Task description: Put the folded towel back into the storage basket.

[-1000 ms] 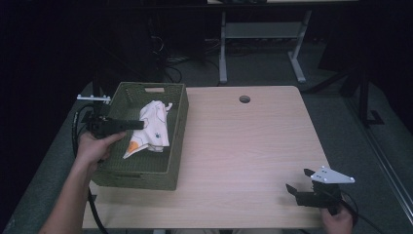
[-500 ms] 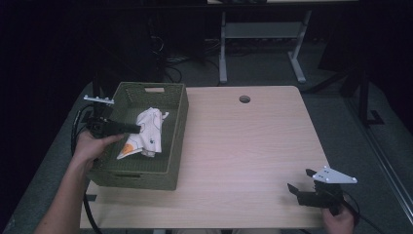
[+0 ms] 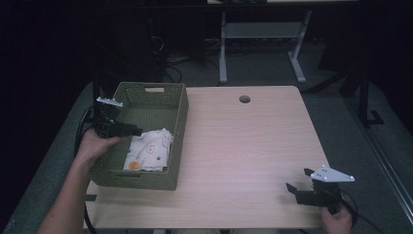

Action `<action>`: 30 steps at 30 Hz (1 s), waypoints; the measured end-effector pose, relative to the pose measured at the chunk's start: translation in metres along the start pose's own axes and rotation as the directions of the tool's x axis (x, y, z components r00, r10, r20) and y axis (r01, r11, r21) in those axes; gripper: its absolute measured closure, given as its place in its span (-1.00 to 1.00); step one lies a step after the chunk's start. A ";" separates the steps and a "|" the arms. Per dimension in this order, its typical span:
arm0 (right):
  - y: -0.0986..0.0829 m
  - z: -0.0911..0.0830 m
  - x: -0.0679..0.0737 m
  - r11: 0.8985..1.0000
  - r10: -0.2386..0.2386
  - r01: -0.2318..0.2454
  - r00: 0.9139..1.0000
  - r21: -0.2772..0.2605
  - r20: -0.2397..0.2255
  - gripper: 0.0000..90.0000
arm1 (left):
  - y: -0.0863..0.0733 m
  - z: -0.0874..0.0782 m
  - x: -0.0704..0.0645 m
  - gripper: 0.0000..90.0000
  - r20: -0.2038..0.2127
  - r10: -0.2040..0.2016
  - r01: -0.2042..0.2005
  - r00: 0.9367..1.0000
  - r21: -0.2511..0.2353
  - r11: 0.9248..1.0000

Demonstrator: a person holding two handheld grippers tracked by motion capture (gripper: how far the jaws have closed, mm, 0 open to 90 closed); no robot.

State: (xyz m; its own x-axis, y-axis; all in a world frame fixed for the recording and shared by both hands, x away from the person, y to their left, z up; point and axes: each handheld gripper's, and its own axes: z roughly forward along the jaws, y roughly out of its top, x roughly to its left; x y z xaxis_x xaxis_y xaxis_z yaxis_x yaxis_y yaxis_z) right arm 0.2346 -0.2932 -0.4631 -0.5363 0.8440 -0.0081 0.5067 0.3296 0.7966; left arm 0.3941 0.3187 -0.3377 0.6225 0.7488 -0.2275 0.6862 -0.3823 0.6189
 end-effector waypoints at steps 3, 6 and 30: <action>0.001 0.001 0.001 1.000 -0.003 0.003 1.000 -0.003 -0.001 -0.69 | -0.002 -0.004 -0.002 0.31 0.006 -0.006 0.007 1.000 -0.019 1.000; 0.002 0.001 0.003 1.000 -0.011 0.011 1.000 -0.004 -0.003 -0.69 | -0.005 -0.009 -0.006 0.30 0.010 -0.005 0.006 1.000 -0.035 0.999; 0.003 0.002 0.005 1.000 -0.018 0.018 1.000 0.003 -0.004 -0.69 | -0.003 -0.007 -0.029 0.09 0.023 0.014 -0.013 1.000 -0.070 0.997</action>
State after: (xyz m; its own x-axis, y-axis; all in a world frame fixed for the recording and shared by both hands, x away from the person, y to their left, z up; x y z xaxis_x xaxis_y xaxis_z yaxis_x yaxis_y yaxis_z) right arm 0.2345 -0.2874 -0.4623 -0.5480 0.8362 -0.0200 0.4989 0.3460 0.7946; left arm 0.3710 0.3018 -0.3275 0.6407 0.7308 -0.2356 0.6501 -0.3531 0.6728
